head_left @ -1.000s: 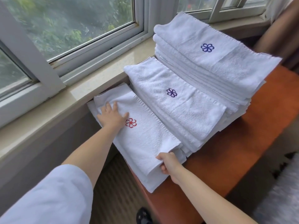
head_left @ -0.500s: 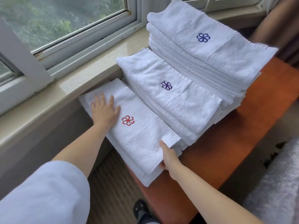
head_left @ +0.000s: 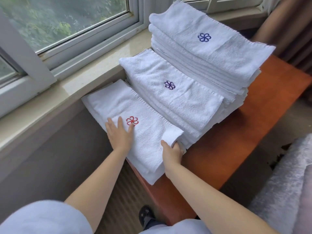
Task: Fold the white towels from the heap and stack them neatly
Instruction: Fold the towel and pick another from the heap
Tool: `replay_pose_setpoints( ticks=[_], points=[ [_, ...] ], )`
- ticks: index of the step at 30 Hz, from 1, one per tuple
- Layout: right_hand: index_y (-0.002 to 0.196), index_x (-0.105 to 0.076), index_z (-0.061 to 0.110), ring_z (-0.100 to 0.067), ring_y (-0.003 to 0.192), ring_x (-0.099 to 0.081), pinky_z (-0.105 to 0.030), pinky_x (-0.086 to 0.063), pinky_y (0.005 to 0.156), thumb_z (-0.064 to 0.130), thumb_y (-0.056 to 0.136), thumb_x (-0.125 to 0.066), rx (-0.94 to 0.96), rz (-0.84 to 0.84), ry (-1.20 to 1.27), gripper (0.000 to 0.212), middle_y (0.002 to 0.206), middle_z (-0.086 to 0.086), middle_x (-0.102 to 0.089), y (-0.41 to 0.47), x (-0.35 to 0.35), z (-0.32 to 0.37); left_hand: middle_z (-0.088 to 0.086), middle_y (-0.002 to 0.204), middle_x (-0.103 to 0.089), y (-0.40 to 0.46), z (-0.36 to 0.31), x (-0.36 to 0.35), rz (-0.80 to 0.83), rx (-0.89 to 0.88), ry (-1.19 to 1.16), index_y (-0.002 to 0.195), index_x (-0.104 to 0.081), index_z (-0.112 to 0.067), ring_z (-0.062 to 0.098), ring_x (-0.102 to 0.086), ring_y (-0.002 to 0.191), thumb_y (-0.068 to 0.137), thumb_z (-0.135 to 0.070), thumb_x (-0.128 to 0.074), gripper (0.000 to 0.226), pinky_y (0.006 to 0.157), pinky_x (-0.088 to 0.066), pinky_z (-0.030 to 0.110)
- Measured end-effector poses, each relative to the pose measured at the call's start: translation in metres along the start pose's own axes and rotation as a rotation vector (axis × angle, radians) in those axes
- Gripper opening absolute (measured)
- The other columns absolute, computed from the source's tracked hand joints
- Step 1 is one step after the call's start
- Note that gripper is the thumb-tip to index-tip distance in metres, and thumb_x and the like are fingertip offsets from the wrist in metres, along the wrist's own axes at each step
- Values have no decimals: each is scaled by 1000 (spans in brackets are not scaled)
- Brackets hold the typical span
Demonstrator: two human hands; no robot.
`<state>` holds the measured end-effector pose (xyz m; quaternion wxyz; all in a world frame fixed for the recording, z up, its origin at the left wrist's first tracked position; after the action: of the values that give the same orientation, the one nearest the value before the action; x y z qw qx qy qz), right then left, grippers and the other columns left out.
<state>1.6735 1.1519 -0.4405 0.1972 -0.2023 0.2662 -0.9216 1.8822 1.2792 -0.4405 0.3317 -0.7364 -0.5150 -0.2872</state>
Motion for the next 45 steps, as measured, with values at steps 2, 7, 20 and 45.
replay_pose_setpoints(
  ticks=[2,7,20,45],
  points=[
    [128,-56,14,-18,101,-54,-32,-43,89,26,87,-68,-175,44,241,43,134,-4,-49,-2,-10,-2,11,157,-14,-18,13,2,-75,143,-243,148,-33,-20,28,-12,144,90,-46,-59,68,115,-19,39],
    [107,-61,6,-16,86,-65,-23,-50,63,14,88,-67,-203,110,374,21,95,-1,-67,-2,-13,10,9,137,-41,-19,29,26,-142,291,-434,140,-39,-20,30,-44,124,80,-34,-72,70,104,-40,40],
    [123,-39,17,-18,101,-53,-31,-42,86,26,93,-62,-215,179,263,40,104,4,-55,-9,4,-10,9,139,-32,-26,35,0,68,437,-585,128,-46,-14,22,-45,102,82,-43,-71,60,85,-38,31],
    [137,-30,23,-31,116,-48,-37,-45,90,32,75,-80,158,-195,-436,80,132,-7,-37,-4,51,1,11,157,-18,-5,-18,33,-222,-32,184,152,-21,-22,31,-21,141,97,-27,-47,61,114,-23,50]
  ],
)
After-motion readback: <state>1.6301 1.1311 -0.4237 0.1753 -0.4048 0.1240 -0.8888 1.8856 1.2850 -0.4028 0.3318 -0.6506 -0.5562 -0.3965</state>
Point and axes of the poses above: each hand's wrist, its own y-axis towards the middle knuckle, its own x-axis out of the back of the hand, z = x × y, the point moved 9 cm from there along y, towards the middle knuckle
